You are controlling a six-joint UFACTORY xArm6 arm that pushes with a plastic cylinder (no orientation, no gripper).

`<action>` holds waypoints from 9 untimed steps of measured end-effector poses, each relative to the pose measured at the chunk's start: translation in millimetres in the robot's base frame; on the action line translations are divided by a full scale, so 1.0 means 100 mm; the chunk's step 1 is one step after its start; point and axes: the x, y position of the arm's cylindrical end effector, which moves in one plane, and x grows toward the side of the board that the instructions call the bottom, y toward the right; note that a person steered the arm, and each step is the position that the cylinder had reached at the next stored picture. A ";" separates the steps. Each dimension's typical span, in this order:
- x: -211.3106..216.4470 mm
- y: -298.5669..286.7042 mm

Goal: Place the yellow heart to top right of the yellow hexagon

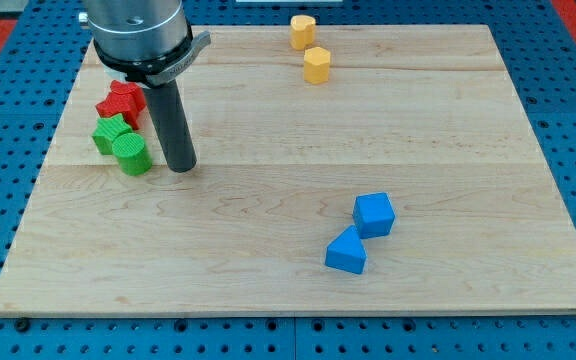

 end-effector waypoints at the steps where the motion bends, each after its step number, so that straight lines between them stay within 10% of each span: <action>1: -0.09 0.00; 6: -0.27 0.00; 9: -1.24 0.02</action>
